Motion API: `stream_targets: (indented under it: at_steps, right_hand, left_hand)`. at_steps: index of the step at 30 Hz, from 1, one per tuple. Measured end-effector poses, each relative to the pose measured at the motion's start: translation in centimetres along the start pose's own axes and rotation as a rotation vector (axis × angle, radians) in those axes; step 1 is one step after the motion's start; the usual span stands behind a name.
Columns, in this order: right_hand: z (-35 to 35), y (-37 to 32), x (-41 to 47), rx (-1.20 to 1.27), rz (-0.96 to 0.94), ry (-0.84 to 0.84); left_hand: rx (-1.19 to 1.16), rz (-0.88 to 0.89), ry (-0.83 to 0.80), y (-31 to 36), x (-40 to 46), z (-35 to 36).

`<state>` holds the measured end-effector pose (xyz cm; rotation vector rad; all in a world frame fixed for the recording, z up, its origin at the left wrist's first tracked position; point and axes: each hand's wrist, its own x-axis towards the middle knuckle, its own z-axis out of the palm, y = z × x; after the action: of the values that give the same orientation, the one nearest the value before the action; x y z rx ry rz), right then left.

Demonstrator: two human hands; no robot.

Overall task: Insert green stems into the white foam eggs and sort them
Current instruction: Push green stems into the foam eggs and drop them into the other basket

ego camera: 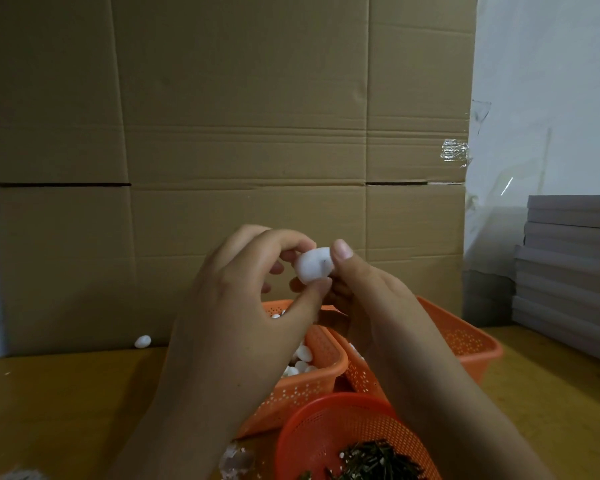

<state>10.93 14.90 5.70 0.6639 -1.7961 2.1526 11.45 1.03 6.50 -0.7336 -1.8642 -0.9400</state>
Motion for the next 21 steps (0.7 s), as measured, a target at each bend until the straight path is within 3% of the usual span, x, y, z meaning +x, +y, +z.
stream_targets:
  at_steps: [8, 15, 21]
  right_hand:
    - [0.1, -0.3, 0.1, 0.234, 0.192, -0.12]
    - [0.1, -0.3, -1.1, 0.033, 0.086, -0.001]
    - [0.0, -1.0, -1.4, -0.123, 0.069, -0.185]
  left_hand:
    - [-0.057, 0.003, 0.003, -0.2, 0.1, -0.2]
    - [-0.039, -0.031, 0.028, 0.0, -0.1, -0.3]
    - [-0.043, -0.047, -0.034, -0.3, -0.1, -0.2]
